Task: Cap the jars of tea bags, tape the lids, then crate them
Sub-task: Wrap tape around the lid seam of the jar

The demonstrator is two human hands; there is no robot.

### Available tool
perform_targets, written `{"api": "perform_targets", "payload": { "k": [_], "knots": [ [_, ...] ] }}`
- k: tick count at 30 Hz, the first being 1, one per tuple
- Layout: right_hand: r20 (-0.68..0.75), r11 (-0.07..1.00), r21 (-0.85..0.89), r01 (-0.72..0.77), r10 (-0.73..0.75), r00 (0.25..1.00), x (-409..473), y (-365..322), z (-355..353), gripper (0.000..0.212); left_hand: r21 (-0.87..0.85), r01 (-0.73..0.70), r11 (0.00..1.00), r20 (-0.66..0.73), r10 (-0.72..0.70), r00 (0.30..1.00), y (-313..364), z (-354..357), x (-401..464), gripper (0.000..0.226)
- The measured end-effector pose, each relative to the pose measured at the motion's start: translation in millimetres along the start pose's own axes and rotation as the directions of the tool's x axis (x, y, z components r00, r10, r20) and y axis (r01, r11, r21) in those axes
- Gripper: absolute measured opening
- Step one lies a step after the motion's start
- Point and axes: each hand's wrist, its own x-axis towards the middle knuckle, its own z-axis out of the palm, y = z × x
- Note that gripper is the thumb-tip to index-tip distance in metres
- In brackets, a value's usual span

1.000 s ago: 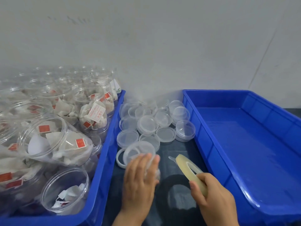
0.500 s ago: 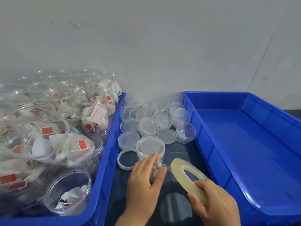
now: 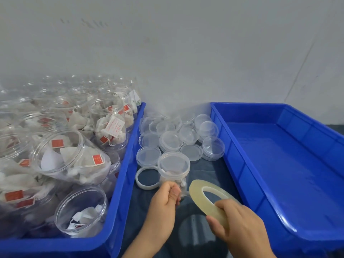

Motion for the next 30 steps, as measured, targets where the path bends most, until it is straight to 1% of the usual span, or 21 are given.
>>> {"api": "perform_targets", "payload": {
  "k": [2, 3, 5, 6, 7, 10, 11, 13, 18, 22, 26, 30],
  "knots": [
    [0.064, 0.996, -0.093, 0.009, -0.003, 0.998, 8.1, 7.4, 6.1, 0.042, -0.096, 0.031, 0.995, 0.108, -0.020, 0.994, 7.0, -3.6, -2.0, 0.029],
    [0.121, 0.992, -0.130, -0.001, 0.016, 0.993, 14.9, 11.6, 7.9, 0.041, -0.070, 0.003, 0.998, 0.129, 0.006, 0.992, 7.3, -5.6, -1.8, 0.029],
    [0.250, 0.979, -0.205, -0.018, 0.070, 0.966, 30.9, 19.5, 11.7, 0.043, 0.151, -0.104, 0.983, 0.068, 0.094, 0.993, 1.5, -8.7, 2.8, 0.028],
    [0.292, 0.975, -0.222, -0.022, 0.088, 0.952, 38.3, 21.6, 13.4, 0.044, 0.266, -0.131, 0.955, 0.001, 0.136, 0.991, -2.9, -8.5, 6.3, 0.028],
    [0.309, 0.976, -0.218, -0.025, 0.094, 0.947, 43.8, 22.5, 16.4, 0.046, 0.333, -0.123, 0.935, -0.081, 0.158, 0.984, -6.9, -7.5, 10.3, 0.027],
    [0.271, 0.987, -0.162, -0.019, 0.064, 0.961, 54.7, 17.7, 26.8, 0.043, 0.362, -0.004, 0.932, -0.282, 0.114, 0.953, -20.0, -1.1, 22.1, 0.022],
    [0.278, 0.985, -0.170, -0.028, 0.075, 0.958, 57.2, 14.9, 29.5, 0.045, 0.375, 0.025, 0.927, -0.330, 0.108, 0.938, -24.7, 1.1, 24.7, 0.021],
    [0.304, 0.984, -0.174, -0.044, 0.096, 0.948, 58.6, 15.6, 39.0, 0.047, 0.401, 0.044, 0.915, -0.381, 0.123, 0.916, -32.7, 3.3, 27.6, 0.020],
    [0.334, 0.981, -0.180, -0.074, 0.132, 0.933, 55.0, 22.0, 54.7, 0.055, 0.420, 0.069, 0.905, -0.391, 0.111, 0.914, -35.7, 4.2, 32.2, 0.019],
    [0.342, 0.981, -0.168, -0.093, 0.147, 0.928, 53.3, 22.7, 58.6, 0.051, 0.403, 0.059, 0.913, -0.390, 0.113, 0.914, -39.2, 3.0, 33.9, 0.016],
    [0.367, 0.978, -0.195, -0.073, 0.142, 0.919, 55.7, 23.4, 60.0, 0.058, 0.413, 0.041, 0.910, -0.379, 0.131, 0.916, -40.7, 2.5, 36.7, 0.015],
    [0.362, 0.981, -0.171, -0.091, 0.149, 0.920, 57.6, 21.4, 58.5, 0.055, 0.409, 0.021, 0.913, -0.378, 0.148, 0.914, -42.4, 3.2, 36.7, 0.015]
  ]
}}
